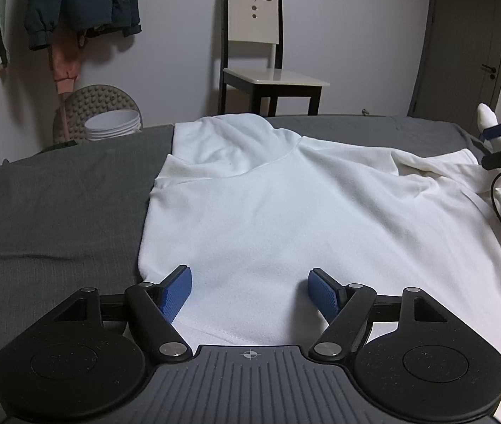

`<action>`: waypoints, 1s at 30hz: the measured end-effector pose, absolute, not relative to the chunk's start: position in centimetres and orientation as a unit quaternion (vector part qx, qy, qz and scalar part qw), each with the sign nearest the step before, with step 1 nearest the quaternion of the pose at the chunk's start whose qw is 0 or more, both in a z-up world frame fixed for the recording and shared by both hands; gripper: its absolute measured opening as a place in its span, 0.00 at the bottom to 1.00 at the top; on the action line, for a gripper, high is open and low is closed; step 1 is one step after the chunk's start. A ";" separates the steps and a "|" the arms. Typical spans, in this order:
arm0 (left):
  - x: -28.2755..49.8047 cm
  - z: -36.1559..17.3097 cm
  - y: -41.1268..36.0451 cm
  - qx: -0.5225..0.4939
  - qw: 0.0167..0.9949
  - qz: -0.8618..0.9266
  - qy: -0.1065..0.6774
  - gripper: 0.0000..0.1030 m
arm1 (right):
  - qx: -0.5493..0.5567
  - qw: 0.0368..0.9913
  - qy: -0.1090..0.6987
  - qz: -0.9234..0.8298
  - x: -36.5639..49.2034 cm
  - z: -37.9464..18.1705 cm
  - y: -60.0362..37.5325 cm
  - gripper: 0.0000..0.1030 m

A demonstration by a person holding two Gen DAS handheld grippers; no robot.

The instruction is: Fold clothes

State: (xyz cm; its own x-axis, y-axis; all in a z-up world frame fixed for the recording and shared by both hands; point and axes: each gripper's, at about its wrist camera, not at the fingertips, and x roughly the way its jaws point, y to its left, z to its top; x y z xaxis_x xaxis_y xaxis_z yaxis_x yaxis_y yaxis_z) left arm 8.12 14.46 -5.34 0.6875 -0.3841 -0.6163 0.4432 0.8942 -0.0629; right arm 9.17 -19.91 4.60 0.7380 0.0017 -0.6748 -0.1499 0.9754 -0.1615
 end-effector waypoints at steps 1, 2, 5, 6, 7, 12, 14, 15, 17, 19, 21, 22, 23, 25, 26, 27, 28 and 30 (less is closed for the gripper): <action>8.1 -5.3 14.5 0.046 0.917 -0.225 0.325 0.72 | -0.083 0.933 0.348 0.029 9.0 4.9 -20.3 1.00; 8.1 -5.3 14.5 0.046 0.918 -0.226 0.324 0.72 | -0.066 0.938 0.340 0.021 8.9 5.2 -20.6 1.00; 8.0 -5.4 14.4 0.046 0.918 -0.226 0.324 0.72 | -0.047 0.943 0.330 0.009 8.8 5.7 -21.2 1.00; 8.0 -5.4 14.4 0.046 0.918 -0.226 0.324 0.72 | -0.049 0.944 0.327 0.007 8.8 5.8 -21.3 1.00; 8.0 -5.4 14.4 0.046 0.918 -0.226 0.324 0.72 | -0.052 0.944 0.325 0.006 8.8 5.8 -21.4 1.00; 8.0 -5.4 14.4 0.047 0.918 -0.227 0.323 0.73 | -0.076 0.945 0.316 0.047 8.5 5.4 -21.4 1.00; 7.9 -5.4 14.4 0.047 0.918 -0.227 0.323 0.73 | -0.078 0.942 0.317 0.081 8.4 5.0 -21.5 1.00; 7.9 -5.4 14.4 0.048 0.918 -0.227 0.323 0.73 | -0.079 0.940 0.318 0.093 8.3 4.9 -21.5 1.00; 7.9 -5.4 14.4 0.048 0.918 -0.227 0.323 0.73 | -0.084 0.941 0.314 0.099 8.0 4.8 -21.3 1.00; 7.9 -5.4 14.4 0.048 0.918 -0.227 0.323 0.73 | -0.084 0.941 0.312 0.101 7.8 4.7 -21.2 1.00; 7.9 -5.4 14.3 0.047 0.918 -0.227 0.323 0.73 | -0.076 0.937 0.324 0.102 7.9 4.6 -21.3 1.00; 7.9 -5.4 14.3 0.047 0.918 -0.227 0.323 0.73 | -0.073 0.934 0.333 0.101 8.0 4.6 -21.4 1.00; 7.9 -5.4 14.3 0.047 0.918 -0.227 0.323 0.73 | -0.070 0.931 0.344 0.101 8.1 4.5 -21.4 1.00; 7.9 -5.4 14.3 0.047 0.918 -0.227 0.323 0.73 | -0.061 0.925 0.361 0.101 8.1 4.4 -21.6 1.00; 7.9 -5.4 14.3 0.047 0.918 -0.227 0.323 0.73 | -0.054 0.925 0.363 0.101 8.0 4.4 -21.7 1.00; 7.9 -5.4 14.2 0.048 0.918 -0.227 0.322 0.74 | -0.048 0.924 0.366 0.103 8.0 4.4 -21.9 1.00; 7.9 -5.4 14.2 0.048 0.918 -0.227 0.322 0.74 | -0.042 0.923 0.368 0.108 7.9 4.5 -22.0 1.00; 7.9 -5.4 14.2 0.048 0.918 -0.227 0.322 0.74 | -0.045 0.918 0.378 0.112 8.0 4.3 -22.1 1.00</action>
State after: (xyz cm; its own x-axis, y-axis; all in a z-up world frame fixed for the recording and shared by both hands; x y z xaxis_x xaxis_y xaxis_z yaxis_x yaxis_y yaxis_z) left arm 7.86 14.23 -5.43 0.6891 -0.3862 -0.6131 0.4480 0.8921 -0.0584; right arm 7.97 -22.06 4.34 0.6896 0.1722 -0.7034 -0.2407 0.9706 0.0015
